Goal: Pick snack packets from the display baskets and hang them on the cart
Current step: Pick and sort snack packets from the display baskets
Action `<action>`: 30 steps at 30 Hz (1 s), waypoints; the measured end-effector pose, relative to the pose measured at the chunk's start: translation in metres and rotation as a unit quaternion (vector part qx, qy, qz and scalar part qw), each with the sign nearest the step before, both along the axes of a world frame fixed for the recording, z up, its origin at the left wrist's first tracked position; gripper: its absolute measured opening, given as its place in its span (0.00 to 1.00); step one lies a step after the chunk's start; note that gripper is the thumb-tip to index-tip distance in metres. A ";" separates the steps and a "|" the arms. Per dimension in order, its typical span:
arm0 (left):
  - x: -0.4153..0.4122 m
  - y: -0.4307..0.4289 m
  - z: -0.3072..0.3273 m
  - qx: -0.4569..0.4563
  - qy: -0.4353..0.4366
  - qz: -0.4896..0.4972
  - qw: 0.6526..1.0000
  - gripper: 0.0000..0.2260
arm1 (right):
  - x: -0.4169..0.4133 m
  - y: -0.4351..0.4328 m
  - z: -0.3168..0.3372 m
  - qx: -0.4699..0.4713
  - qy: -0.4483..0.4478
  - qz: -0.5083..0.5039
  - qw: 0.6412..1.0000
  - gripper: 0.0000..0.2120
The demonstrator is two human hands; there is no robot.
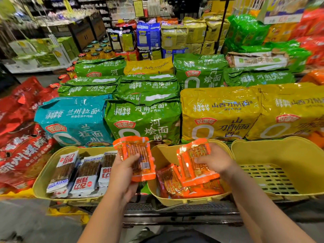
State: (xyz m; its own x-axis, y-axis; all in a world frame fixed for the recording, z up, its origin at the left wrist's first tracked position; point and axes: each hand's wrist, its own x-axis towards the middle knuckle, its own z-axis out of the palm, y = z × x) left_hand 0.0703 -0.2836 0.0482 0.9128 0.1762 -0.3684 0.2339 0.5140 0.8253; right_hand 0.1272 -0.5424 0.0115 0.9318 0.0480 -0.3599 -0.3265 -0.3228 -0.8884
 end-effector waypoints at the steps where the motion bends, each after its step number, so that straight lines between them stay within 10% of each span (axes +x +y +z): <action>1: 0.000 0.000 0.000 0.000 0.003 0.004 1.000 0.14 | 0.001 0.006 -0.007 -0.031 0.012 0.028 0.999 0.11; 6: 0.000 -0.014 -0.004 0.014 0.024 -0.015 1.000 0.15 | -0.003 0.059 -0.033 -0.222 0.057 0.155 0.961 0.28; 17: 0.002 -0.026 -0.007 0.059 0.043 -0.052 0.996 0.16 | 0.006 0.001 -0.020 -0.481 0.065 0.133 0.864 0.18; 30: 0.018 -0.053 -0.011 0.054 0.074 -0.089 0.992 0.14 | -0.001 0.002 -0.030 -0.441 0.098 0.305 0.838 0.23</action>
State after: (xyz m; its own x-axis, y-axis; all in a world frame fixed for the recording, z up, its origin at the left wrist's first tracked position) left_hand 0.0883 -0.3367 0.0369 0.8705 0.0633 -0.4882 0.4352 0.3644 0.8233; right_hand 0.1266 -0.5400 -0.0184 0.7489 0.1288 -0.6500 0.0268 -0.9860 -0.1645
